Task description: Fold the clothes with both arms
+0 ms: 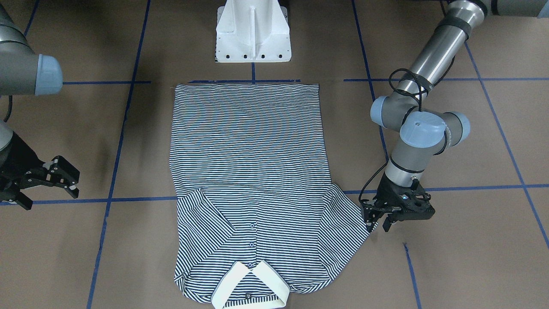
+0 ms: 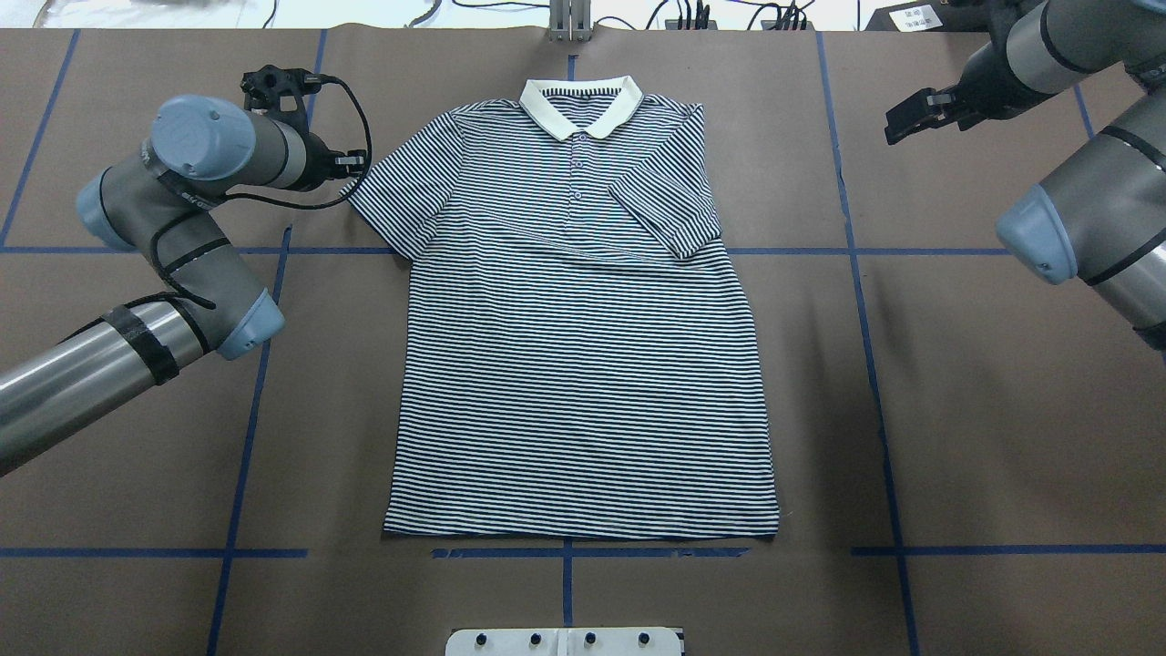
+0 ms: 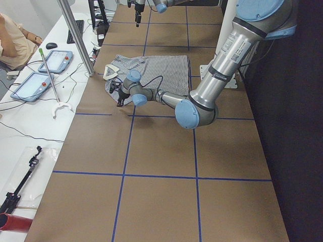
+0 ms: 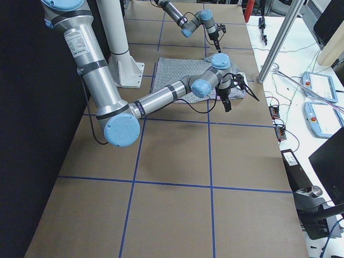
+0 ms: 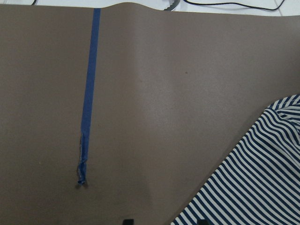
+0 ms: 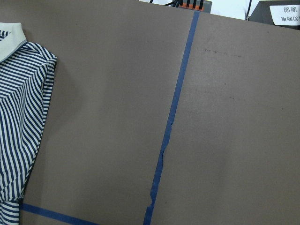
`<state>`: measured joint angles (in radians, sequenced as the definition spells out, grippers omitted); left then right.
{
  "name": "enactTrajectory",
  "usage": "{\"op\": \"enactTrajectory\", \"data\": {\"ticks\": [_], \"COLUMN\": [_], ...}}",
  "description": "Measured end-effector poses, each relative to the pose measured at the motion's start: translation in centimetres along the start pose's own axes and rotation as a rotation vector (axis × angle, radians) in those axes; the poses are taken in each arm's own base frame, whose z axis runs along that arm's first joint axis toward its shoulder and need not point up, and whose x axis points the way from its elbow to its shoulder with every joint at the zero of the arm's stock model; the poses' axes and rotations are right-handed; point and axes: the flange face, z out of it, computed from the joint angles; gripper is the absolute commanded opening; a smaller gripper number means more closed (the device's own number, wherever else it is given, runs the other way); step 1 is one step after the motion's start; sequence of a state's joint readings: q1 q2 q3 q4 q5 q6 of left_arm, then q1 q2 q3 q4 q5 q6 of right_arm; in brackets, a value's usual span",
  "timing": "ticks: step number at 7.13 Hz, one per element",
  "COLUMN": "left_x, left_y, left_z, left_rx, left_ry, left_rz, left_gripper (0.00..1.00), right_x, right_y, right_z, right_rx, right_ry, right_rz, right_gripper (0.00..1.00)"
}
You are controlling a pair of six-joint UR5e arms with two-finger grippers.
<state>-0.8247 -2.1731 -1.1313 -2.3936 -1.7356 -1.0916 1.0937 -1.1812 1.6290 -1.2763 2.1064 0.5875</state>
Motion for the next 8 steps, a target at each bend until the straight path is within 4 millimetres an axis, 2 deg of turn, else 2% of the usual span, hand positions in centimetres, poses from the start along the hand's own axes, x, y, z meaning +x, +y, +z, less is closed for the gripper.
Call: {"op": "enactTrajectory", "data": {"ticks": [7, 8], "left_x": [-0.1, -0.13], "left_y": [0.78, 0.86], "left_z": [0.41, 0.44], "left_rx": [-0.005, -0.006], "left_ry": [-0.001, -0.001], "left_rz": [0.011, 0.012], "left_gripper": [0.53, 0.5], "right_x": [0.13, 0.17], "right_y": [0.0, 0.0], "right_z": [0.15, 0.19], "right_rx": [-0.001, -0.002], "right_ry": [0.004, 0.004], "right_rz": [0.003, 0.003], "right_gripper": [1.0, 1.0]}}
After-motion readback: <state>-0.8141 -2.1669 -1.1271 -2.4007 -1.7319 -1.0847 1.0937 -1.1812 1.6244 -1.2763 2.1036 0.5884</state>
